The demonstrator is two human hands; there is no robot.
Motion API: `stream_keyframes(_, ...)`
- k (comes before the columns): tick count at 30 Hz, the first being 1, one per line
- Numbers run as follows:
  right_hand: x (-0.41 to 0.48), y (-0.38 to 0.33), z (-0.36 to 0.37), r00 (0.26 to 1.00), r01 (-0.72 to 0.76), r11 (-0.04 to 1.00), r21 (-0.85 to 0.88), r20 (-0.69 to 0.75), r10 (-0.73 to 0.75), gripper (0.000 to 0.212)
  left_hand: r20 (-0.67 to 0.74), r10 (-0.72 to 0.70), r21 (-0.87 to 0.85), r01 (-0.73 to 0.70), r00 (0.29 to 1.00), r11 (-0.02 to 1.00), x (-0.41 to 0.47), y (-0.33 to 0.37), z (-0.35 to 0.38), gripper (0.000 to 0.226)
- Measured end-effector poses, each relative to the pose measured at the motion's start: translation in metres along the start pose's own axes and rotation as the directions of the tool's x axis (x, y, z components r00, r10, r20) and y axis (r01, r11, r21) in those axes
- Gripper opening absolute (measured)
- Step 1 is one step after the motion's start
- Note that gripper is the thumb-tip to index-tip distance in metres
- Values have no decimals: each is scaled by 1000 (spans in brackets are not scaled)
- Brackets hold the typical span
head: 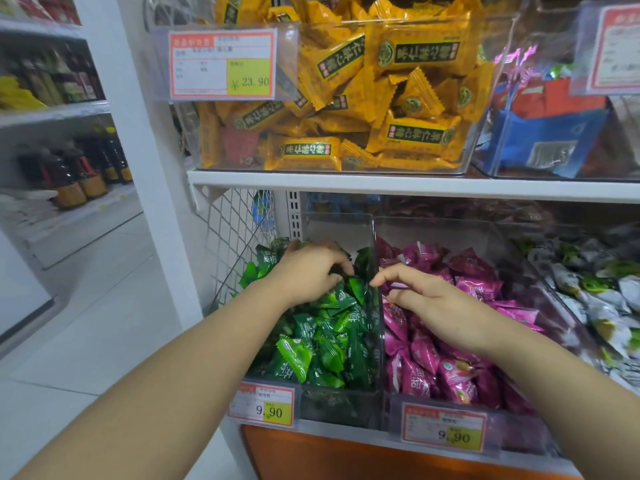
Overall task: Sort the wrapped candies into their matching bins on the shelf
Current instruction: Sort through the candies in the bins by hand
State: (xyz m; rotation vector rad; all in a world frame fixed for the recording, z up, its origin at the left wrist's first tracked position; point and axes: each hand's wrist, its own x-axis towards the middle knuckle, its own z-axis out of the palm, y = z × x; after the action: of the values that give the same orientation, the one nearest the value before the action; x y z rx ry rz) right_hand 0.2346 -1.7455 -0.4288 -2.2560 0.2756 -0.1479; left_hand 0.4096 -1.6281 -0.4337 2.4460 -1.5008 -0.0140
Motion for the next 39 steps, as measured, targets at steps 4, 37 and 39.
stream_keyframes(4,0,-1,-1,1000,4,1000,-6,1,-4,26,346,139,-261,-48,928,964,-20,26,-19,17)
stream_keyframes(37,-2,2,1,1000,-21,996,-81,13,22,24,154,4,-33,1,988,999,-13,-14,-7,38)
stream_keyframes(39,-1,3,1,1000,-21,997,-77,15,23,24,145,-5,-15,7,989,1000,-10,-15,-10,41)
